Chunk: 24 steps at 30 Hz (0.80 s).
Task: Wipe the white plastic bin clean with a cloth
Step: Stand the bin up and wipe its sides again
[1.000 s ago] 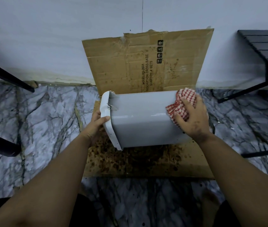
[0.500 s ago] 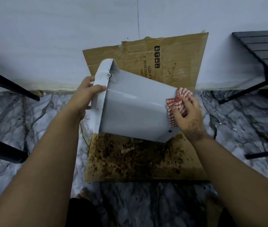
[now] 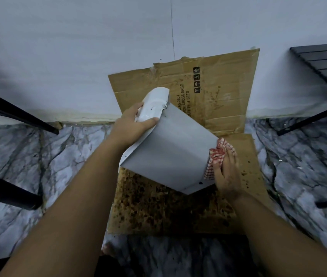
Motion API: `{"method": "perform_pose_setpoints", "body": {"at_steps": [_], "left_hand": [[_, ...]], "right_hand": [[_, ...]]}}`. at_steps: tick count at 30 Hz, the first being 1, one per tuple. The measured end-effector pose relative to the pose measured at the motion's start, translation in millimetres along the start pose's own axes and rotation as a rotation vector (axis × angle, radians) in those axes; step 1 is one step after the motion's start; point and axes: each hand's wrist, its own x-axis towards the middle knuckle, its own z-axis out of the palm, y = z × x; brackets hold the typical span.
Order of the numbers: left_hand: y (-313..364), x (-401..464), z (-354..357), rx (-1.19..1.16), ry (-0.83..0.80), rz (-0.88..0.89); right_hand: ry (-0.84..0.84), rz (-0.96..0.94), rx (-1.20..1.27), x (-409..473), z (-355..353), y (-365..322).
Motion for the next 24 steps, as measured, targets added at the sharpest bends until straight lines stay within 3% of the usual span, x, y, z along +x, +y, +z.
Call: {"method": "perform_pose_setpoints", "body": {"at_steps": [3,12,16,24], "left_hand": [[-2.5,5.7,-3.4,-0.011,0.029,-0.044],[-0.4,18.4,-1.2,-0.021,0.043,-0.093],[-2.5,20.0,-0.9,-0.043,0.005,-0.105],[14.0,35.6,13.7,0.012,-0.039,-0.148]], "right_hand": [[0.005,-0.114,-0.155,11.9,3.3,-27.0],[-0.014,-0.443,-0.162,52.2,38.0,-172.1],[0.004,-0.446,-0.181,49.4,35.2,-139.3],[-0.032,-0.201,-0.123,35.0,6.7,4.6]]}}
